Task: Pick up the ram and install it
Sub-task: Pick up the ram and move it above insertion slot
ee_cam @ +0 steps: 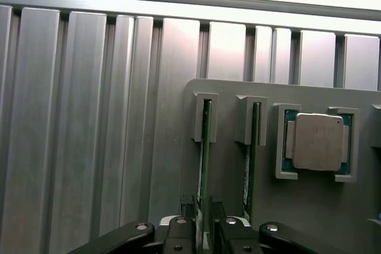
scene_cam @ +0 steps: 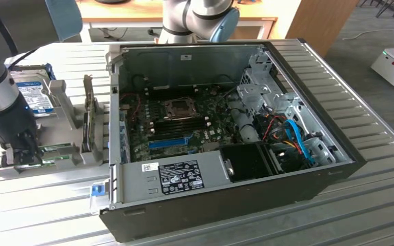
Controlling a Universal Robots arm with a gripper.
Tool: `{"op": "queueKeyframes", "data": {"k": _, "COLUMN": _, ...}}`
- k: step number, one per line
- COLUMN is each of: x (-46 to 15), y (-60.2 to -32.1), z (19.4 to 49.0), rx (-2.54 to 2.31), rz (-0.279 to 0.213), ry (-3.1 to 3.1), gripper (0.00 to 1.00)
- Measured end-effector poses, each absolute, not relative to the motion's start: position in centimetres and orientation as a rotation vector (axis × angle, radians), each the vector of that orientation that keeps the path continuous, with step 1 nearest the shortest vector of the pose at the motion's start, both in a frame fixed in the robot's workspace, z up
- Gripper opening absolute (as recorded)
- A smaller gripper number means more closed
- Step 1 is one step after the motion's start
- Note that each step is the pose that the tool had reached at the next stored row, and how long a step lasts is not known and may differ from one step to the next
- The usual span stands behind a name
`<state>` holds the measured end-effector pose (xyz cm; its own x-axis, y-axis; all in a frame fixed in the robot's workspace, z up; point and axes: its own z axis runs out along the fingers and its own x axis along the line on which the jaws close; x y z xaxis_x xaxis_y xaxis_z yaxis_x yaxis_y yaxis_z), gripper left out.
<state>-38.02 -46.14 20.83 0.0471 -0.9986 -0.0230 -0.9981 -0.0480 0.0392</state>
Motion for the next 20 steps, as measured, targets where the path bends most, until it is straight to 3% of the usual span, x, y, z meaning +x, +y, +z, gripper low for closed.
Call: {"op": "queueKeyframes", "data": {"k": 20, "x": -36.95, "y": -46.22, "z": 20.62, "rx": 2.264, "rz": -0.069, "ry": -2.159, "gripper": 0.24}}
